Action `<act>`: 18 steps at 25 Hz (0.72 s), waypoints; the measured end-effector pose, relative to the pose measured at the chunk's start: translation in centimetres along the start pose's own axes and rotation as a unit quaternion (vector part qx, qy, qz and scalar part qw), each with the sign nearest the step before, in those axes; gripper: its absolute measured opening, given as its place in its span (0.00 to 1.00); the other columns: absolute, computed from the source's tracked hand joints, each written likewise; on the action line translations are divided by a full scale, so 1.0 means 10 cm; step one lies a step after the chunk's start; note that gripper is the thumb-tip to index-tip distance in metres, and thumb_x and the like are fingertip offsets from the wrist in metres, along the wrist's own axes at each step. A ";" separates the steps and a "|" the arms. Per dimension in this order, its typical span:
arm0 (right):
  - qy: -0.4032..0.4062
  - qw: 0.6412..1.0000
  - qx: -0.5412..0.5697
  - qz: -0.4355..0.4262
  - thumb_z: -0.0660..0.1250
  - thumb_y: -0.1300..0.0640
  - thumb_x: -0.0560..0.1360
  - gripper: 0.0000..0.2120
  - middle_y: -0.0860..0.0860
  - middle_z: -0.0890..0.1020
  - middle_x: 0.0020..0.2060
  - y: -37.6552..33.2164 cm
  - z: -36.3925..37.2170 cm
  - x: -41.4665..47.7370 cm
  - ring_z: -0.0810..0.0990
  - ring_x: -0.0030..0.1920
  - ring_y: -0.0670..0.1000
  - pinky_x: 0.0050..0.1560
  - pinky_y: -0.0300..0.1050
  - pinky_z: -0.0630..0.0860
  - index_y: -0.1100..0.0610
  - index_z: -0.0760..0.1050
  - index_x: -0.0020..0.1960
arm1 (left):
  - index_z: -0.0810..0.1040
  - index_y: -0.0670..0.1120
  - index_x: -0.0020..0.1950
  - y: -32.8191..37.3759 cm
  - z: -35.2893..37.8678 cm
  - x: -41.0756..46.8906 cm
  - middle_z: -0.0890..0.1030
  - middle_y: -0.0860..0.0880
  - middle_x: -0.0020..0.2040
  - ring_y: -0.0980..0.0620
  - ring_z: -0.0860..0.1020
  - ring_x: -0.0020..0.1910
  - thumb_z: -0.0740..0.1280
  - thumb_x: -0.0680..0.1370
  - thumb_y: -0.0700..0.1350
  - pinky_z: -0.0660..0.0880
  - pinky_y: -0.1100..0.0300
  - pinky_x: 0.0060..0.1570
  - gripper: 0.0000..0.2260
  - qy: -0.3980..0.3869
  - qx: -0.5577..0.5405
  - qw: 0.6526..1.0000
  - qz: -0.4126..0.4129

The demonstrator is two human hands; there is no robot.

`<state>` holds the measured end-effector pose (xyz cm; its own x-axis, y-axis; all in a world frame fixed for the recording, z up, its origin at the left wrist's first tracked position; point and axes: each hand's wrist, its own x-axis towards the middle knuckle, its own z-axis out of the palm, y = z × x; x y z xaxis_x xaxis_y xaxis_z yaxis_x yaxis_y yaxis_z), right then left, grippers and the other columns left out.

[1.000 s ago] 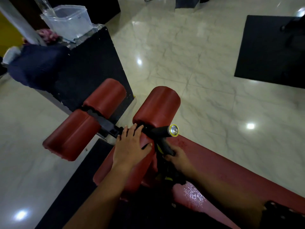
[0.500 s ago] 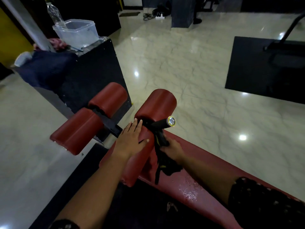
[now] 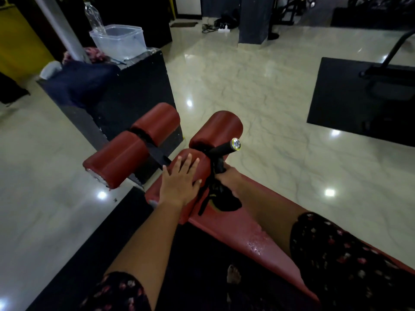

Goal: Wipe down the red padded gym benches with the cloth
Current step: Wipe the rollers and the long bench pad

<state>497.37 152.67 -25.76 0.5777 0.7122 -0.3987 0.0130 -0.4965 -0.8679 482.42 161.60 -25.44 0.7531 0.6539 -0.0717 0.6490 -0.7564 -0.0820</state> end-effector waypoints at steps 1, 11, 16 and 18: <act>-0.016 0.999 -0.030 -0.007 0.65 0.65 0.73 0.21 0.55 0.81 0.45 0.01 -0.10 -0.01 0.79 0.40 0.54 0.30 0.32 0.74 0.53 0.75 0.65 | 0.41 0.55 0.81 0.00 0.00 0.01 0.40 0.52 0.81 0.42 0.42 0.79 0.50 0.82 0.61 0.50 0.32 0.73 0.30 -0.002 0.000 1.000 -0.012; -0.039 0.984 -0.074 0.158 0.70 0.64 0.74 0.22 0.58 0.73 0.49 1.34 -0.74 -0.41 0.75 0.40 0.51 0.33 0.42 0.73 0.65 0.63 0.63 | 0.41 0.58 0.80 0.06 -0.01 0.12 0.43 0.46 0.81 0.42 0.47 0.79 0.56 0.79 0.62 0.56 0.35 0.72 0.35 -0.007 -0.069 0.993 -0.092; -0.132 0.948 -0.288 0.042 0.74 0.57 0.70 0.31 0.57 0.72 0.56 1.25 -0.33 0.13 0.77 0.51 0.57 0.44 0.48 0.77 0.59 0.62 0.66 | 0.44 0.57 0.80 0.13 0.07 0.19 0.50 0.44 0.81 0.43 0.53 0.79 0.50 0.81 0.62 0.61 0.37 0.70 0.30 0.040 -0.040 0.990 -0.129; -0.124 0.930 -0.346 -0.019 0.72 0.56 0.70 0.32 0.55 0.68 0.60 1.17 0.00 0.36 0.77 0.54 0.60 0.48 0.52 0.79 0.55 0.60 0.69 | 0.44 0.56 0.81 0.12 0.09 0.20 0.51 0.44 0.81 0.43 0.54 0.79 0.50 0.81 0.63 0.61 0.38 0.70 0.31 0.047 -0.032 0.990 -0.129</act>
<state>499.62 149.43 -37.37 0.3611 0.7862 -0.5015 0.6020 -0.6072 -0.5185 484.59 161.96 -26.60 0.5655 0.8240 0.0361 0.8247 -0.5650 -0.0228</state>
